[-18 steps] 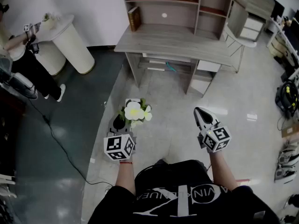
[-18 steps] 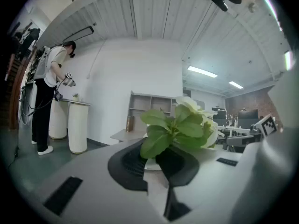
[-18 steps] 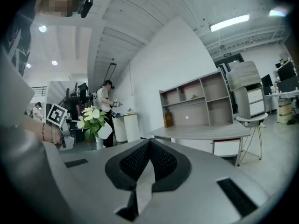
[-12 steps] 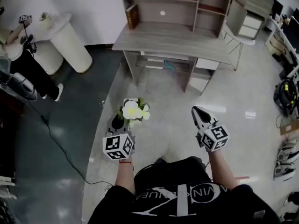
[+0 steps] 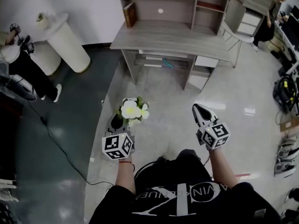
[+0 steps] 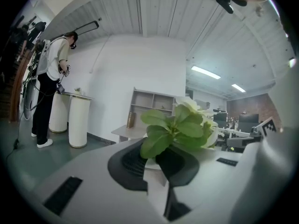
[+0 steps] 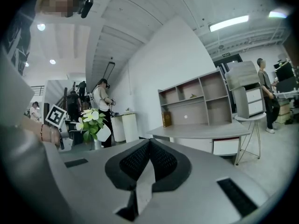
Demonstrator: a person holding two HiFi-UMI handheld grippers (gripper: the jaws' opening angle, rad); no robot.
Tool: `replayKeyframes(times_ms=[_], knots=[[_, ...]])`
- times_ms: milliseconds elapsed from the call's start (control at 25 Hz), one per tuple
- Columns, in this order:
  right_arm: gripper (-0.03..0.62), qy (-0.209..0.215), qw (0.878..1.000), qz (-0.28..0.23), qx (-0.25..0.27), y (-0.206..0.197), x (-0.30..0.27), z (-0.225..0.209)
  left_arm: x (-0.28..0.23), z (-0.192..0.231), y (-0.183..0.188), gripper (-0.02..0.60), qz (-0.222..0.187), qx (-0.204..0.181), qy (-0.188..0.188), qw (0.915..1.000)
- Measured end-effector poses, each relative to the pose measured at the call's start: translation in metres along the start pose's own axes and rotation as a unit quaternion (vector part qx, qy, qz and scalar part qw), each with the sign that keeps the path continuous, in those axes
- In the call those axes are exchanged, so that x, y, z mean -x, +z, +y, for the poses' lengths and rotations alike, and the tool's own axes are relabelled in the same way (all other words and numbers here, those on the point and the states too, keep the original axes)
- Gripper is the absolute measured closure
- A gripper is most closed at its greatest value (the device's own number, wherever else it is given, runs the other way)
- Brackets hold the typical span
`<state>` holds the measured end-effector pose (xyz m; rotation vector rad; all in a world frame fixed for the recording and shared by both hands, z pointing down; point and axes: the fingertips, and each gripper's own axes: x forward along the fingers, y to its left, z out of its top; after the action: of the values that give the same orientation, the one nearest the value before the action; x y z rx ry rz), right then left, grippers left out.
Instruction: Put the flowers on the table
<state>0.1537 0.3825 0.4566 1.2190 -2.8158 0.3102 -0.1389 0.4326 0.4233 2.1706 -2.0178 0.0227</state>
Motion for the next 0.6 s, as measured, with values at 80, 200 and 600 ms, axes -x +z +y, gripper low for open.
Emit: replayKeyframes(times_ms=[80,200,600], knots=[[0.583,0.000,1.000,-0.001,0.000,0.001,-0.003,0.003,0.001,0.005,0.000,0.534,0.000,0.004,0.002,1.0000],[0.583,0.002,1.000,0.002,0.000,0.001,-0.005,0.007,-0.002,0.011,-0.001,0.534,0.001,0.013,0.004,0.9999],[0.583,-0.015,1.000,0.020,-0.012,-0.001,-0.028,-0.012,-0.033,0.022,-0.016,0.534,0.024,0.036,-0.004,0.9991]])
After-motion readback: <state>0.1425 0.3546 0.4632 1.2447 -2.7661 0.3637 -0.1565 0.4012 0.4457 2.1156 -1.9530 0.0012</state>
